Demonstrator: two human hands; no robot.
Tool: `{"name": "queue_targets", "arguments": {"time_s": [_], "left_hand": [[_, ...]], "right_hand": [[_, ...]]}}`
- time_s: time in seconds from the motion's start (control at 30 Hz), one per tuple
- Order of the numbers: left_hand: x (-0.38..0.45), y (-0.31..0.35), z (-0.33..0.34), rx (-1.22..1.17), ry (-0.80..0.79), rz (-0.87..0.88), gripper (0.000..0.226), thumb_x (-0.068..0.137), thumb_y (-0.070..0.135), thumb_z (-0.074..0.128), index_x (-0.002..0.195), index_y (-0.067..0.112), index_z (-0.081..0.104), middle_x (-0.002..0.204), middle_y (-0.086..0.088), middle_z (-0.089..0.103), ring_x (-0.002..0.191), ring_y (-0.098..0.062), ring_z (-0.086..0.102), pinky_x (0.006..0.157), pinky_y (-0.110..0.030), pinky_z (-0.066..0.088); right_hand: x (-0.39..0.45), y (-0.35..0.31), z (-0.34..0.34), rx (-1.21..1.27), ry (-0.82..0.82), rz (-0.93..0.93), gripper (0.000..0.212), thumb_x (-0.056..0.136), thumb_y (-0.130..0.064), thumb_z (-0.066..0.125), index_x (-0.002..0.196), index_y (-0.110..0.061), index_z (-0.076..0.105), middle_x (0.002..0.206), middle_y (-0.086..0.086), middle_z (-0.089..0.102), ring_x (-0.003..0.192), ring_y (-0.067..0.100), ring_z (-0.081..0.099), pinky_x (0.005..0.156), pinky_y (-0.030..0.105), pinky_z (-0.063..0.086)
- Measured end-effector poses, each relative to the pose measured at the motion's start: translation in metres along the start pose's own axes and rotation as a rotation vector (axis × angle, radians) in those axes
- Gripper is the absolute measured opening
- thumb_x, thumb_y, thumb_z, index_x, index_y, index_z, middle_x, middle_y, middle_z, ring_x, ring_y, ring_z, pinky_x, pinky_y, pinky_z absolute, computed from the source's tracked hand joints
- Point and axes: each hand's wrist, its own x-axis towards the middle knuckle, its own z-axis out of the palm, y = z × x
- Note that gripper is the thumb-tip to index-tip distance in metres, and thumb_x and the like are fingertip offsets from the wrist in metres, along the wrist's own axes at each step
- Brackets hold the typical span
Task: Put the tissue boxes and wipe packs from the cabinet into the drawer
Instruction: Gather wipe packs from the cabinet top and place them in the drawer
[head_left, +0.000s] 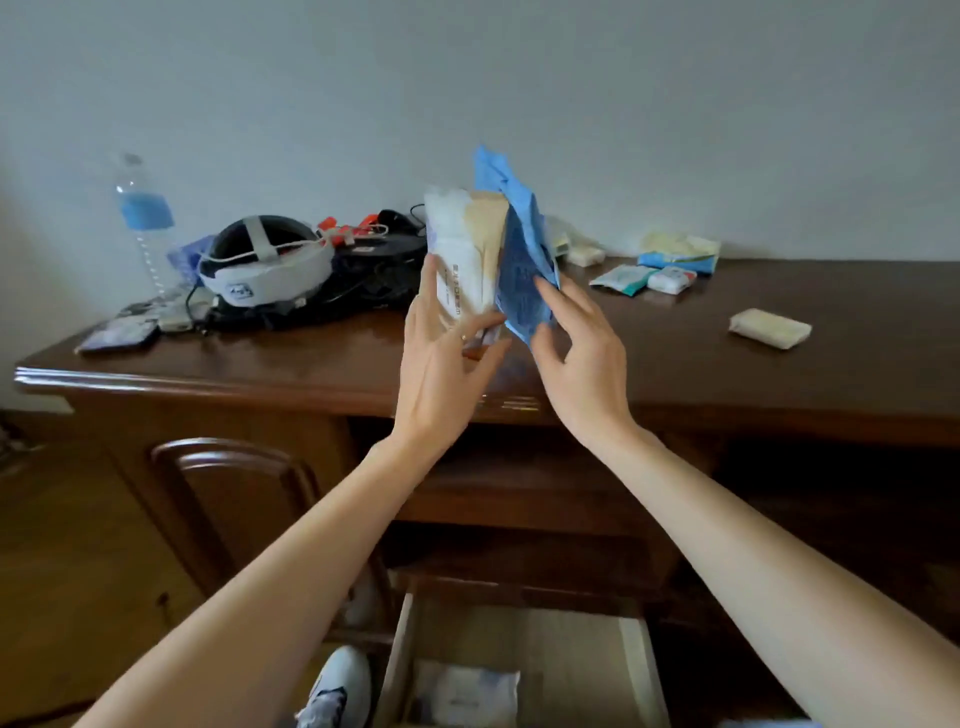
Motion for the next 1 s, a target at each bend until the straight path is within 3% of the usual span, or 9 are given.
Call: {"name": "queue_targets", "arguments": {"time_s": [0.1, 0.23, 0.33, 0.43, 0.57, 0.67, 0.77, 0.9, 1.0], "left_hand": [[-0.077, 0.007, -0.027, 0.024, 0.019, 0.041, 0.025, 0.094, 0.023, 0.072, 0.117, 0.033, 0.071, 0.169, -0.007, 0.011, 0.149, -0.013, 0.017, 0.101, 0.0, 0.03], [-0.164, 0.003, -0.04, -0.006, 0.053, 0.026, 0.02, 0.094, 0.03, 0.07, 0.113, 0.032, 0.071, 0.169, -0.003, 0.016, 0.153, -0.024, 0.021, 0.115, -0.036, 0.039], [-0.224, -0.009, -0.037, -0.015, 0.018, 0.001, 0.013, 0.092, 0.028, 0.069, 0.105, 0.029, 0.073, 0.167, 0.003, 0.017, 0.149, -0.025, 0.028, 0.105, -0.05, 0.046], [-0.285, -0.039, -0.03, 0.048, -0.114, -0.115, 0.021, 0.081, 0.011, 0.072, 0.094, 0.026, 0.076, 0.163, 0.003, 0.028, 0.138, -0.021, 0.036, 0.103, -0.042, 0.044], [-0.357, -0.09, -0.02, 0.243, -0.349, -0.435, 0.023, 0.073, 0.012, 0.081, 0.092, 0.025, 0.078, 0.153, -0.006, 0.048, 0.128, -0.033, 0.047, 0.092, -0.046, 0.048], [-0.387, -0.123, -0.013, 0.284, -0.47, -0.554, 0.021, 0.079, 0.009, 0.073, 0.098, 0.018, 0.075, 0.148, -0.007, 0.053, 0.12, -0.032, 0.054, 0.097, -0.045, 0.049], [-0.407, -0.142, 0.004, 0.399, -0.653, -0.442, 0.023, 0.076, 0.019, 0.073, 0.099, 0.016, 0.072, 0.139, -0.008, 0.059, 0.112, -0.032, 0.06, 0.097, -0.045, 0.047], [-0.429, -0.154, 0.028, 0.503, -0.757, -0.467, 0.058, 0.081, 0.055, 0.068, 0.123, 0.014, 0.065, 0.132, -0.007, 0.063, 0.125, -0.03, 0.056, 0.109, -0.047, 0.04], [-0.437, -0.158, 0.037, 0.518, -0.811, -0.423, 0.056, 0.083, 0.05, 0.063, 0.129, 0.017, 0.063, 0.136, -0.008, 0.061, 0.134, -0.032, 0.048, 0.111, -0.047, 0.037]], "right_hand": [[-0.065, -0.031, 0.001, 0.008, 0.081, -0.134, 0.039, 0.095, -0.004, 0.062, 0.133, -0.004, 0.067, 0.138, 0.011, 0.064, 0.129, 0.019, 0.059, 0.11, 0.026, 0.046], [-0.151, -0.054, 0.004, 0.123, 0.113, -0.138, 0.03, 0.095, -0.011, 0.074, 0.123, -0.002, 0.073, 0.128, 0.011, 0.071, 0.12, 0.02, 0.067, 0.099, 0.037, 0.055], [-0.21, -0.052, 0.001, 0.145, 0.051, -0.039, 0.02, 0.088, -0.009, 0.081, 0.107, -0.002, 0.079, 0.109, 0.007, 0.077, 0.102, 0.017, 0.073, 0.089, 0.034, 0.058], [-0.259, -0.028, -0.007, 0.118, -0.176, 0.225, 0.009, 0.088, -0.005, 0.08, 0.093, -0.012, 0.078, 0.093, -0.009, 0.075, 0.084, 0.004, 0.069, 0.076, 0.019, 0.051], [-0.308, 0.037, 0.0, -0.181, -0.528, 0.614, 0.021, 0.094, -0.016, 0.071, 0.111, -0.026, 0.066, 0.1, -0.013, 0.072, 0.071, -0.002, 0.06, 0.06, 0.013, 0.04], [-0.322, 0.084, 0.026, -0.364, -0.717, 0.599, 0.024, 0.099, -0.023, 0.063, 0.121, -0.031, 0.059, 0.108, -0.009, 0.073, 0.085, 0.017, 0.067, 0.066, 0.032, 0.044], [-0.329, 0.119, 0.067, -0.485, -0.855, 0.532, 0.022, 0.101, -0.022, 0.057, 0.121, -0.033, 0.058, 0.105, -0.003, 0.074, 0.091, 0.025, 0.069, 0.064, 0.033, 0.041], [-0.346, 0.153, 0.112, -0.564, -0.933, 0.454, 0.032, 0.099, -0.012, 0.057, 0.127, -0.029, 0.057, 0.108, 0.001, 0.074, 0.092, 0.026, 0.07, 0.062, 0.03, 0.036], [-0.359, 0.173, 0.13, -0.544, -0.923, 0.47, 0.04, 0.092, 0.0, 0.058, 0.126, -0.022, 0.059, 0.114, 0.003, 0.072, 0.101, 0.029, 0.068, 0.068, 0.034, 0.044]]}}
